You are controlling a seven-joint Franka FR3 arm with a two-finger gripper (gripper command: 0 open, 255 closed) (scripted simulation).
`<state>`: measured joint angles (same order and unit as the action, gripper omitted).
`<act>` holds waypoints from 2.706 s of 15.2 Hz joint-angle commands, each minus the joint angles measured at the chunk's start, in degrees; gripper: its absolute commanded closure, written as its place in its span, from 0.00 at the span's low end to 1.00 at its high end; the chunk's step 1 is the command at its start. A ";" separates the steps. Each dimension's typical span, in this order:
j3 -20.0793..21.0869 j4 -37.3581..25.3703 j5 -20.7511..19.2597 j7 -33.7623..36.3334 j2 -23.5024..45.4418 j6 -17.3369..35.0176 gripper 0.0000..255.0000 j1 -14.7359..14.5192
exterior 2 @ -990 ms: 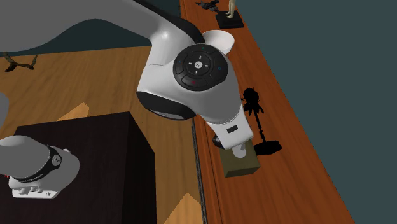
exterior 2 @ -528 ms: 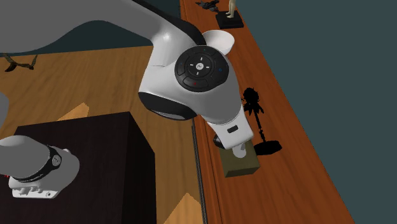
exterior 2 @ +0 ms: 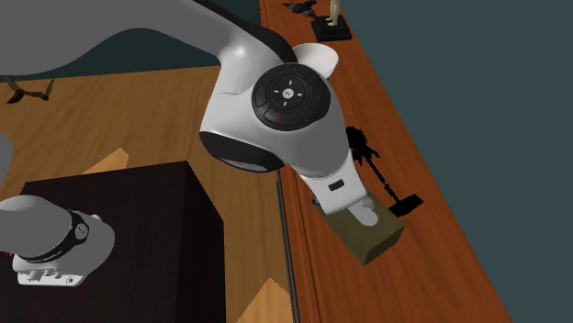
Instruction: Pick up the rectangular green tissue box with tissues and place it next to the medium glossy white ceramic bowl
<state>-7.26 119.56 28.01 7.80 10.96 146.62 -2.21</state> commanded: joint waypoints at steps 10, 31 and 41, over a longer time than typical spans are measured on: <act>-0.90 -1.83 -3.45 3.46 -3.19 -4.83 1.00 -0.34; -1.86 -11.09 -9.50 10.35 -8.75 -18.77 1.00 -0.34; -2.07 -17.64 -11.06 12.71 -9.60 -25.90 1.00 -0.18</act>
<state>-9.32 102.59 17.10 20.22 1.47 121.47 -2.38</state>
